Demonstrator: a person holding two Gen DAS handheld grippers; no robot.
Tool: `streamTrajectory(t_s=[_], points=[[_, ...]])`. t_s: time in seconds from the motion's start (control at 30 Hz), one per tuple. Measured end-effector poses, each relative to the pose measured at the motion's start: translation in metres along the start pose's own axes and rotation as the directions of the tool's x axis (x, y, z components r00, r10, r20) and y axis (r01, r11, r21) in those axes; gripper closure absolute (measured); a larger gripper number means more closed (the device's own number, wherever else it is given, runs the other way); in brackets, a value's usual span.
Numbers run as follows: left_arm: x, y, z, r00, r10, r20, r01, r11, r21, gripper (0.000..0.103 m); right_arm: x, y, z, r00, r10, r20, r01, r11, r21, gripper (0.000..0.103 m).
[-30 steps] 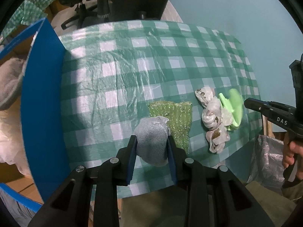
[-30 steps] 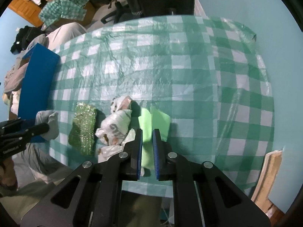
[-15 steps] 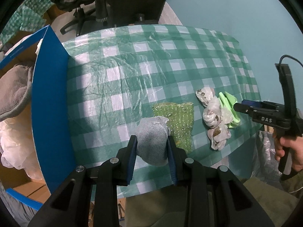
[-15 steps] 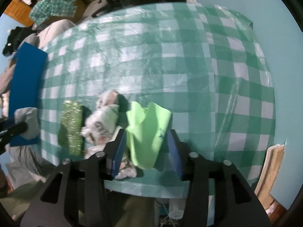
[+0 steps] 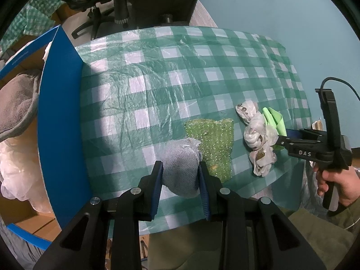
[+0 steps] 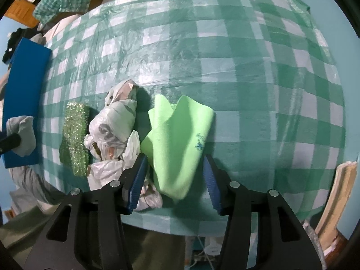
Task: Organize soft objects
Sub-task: 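Carry grey sock in left tool while right tool carries green cloth to box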
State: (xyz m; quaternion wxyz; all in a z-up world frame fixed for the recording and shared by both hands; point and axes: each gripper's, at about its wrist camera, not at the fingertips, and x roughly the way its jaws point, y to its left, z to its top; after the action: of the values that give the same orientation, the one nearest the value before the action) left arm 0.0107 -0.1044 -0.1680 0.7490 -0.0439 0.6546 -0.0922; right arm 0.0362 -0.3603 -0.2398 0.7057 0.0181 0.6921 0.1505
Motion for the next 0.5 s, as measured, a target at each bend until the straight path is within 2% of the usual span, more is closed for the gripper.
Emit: streamTrajectory(t_s=[0.17,0.23,0.3,0.4,0.5], points=[[0.0,0.0,0.0,1.0,0.002,0.0,-0.002,1.0,0.002,0.072,0.007,0.01,0.005,0.999,-0.045,0.01,0.045,0.998,-0.045,0.051],[0.0,0.0,0.001,1.0,0.003,-0.001,-0.003,1.0,0.001,0.072,0.008,0.013,0.006,0.997,-0.076,0.013,0.077,0.995,-0.057,0.059],[0.001,0.0,0.001,1.0,0.003,-0.001,-0.003,1.0,-0.001,0.072,0.008,0.016,0.007,0.995,-0.101,0.013,0.102,0.992,-0.072,0.087],[0.0,0.001,0.001,1.0,0.001,0.003,-0.001,1.0,-0.002,0.072,0.005,0.018,0.007,0.995,-0.103,0.017,0.104,0.992,-0.067,0.093],[-0.003,0.002,0.001,1.0,0.002,0.008,-0.002,1.0,0.0,0.072,-0.004,0.017,0.008,0.995,-0.093,0.036,0.095,0.994,-0.054,0.093]])
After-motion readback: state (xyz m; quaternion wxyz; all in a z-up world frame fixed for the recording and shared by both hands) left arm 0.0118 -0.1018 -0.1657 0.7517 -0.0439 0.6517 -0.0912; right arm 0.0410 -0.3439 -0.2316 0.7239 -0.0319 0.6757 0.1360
